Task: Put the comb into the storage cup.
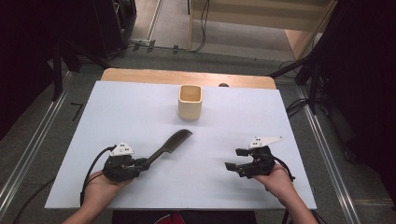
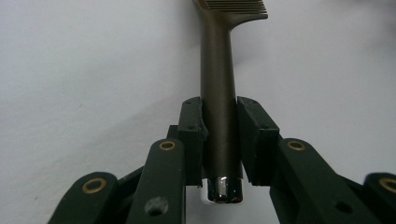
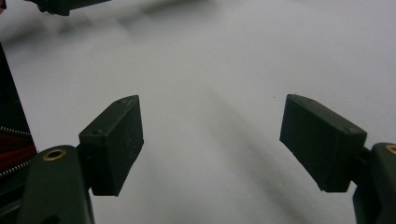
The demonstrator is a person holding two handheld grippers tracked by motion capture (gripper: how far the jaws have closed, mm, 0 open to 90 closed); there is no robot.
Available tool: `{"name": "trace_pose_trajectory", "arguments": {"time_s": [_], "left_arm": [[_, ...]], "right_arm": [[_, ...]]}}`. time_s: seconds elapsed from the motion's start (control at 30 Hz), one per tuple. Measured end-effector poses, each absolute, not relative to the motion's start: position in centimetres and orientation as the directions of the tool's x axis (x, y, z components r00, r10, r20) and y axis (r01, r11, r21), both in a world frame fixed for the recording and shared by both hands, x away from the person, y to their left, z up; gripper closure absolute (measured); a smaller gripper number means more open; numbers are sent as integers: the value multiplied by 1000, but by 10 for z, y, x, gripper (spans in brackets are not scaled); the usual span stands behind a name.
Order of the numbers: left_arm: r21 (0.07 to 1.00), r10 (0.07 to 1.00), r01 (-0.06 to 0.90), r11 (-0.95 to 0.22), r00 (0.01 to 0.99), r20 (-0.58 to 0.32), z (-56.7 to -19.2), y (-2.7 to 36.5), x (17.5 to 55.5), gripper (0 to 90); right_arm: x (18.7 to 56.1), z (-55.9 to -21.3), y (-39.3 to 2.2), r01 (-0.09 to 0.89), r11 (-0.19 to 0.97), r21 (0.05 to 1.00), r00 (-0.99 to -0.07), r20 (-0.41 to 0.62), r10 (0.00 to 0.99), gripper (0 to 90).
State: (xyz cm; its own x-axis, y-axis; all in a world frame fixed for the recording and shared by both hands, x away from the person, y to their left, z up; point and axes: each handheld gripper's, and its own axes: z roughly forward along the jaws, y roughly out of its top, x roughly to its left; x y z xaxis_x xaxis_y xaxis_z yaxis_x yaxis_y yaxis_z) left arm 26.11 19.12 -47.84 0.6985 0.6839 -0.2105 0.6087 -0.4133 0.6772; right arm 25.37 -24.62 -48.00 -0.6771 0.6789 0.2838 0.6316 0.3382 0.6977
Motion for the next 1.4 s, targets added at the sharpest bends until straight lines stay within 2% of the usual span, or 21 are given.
{"name": "trace_pose_trajectory", "arguments": {"time_s": [0.6,1.0,1.4], "left_arm": [[741,608,629,-236,691,-392,-456,194,266,737],[742,540,630,-228,716,-442,-453,164,284,736],[717,493,644,-267,730,-473,-455,126,304,736]], "right_arm": [[254,-479,-243,646,314,696,-664,310,680,194],[252,-477,-243,647,275,712,-656,335,676,192],[250,-474,-246,654,239,717,-636,351,687,192]]}}
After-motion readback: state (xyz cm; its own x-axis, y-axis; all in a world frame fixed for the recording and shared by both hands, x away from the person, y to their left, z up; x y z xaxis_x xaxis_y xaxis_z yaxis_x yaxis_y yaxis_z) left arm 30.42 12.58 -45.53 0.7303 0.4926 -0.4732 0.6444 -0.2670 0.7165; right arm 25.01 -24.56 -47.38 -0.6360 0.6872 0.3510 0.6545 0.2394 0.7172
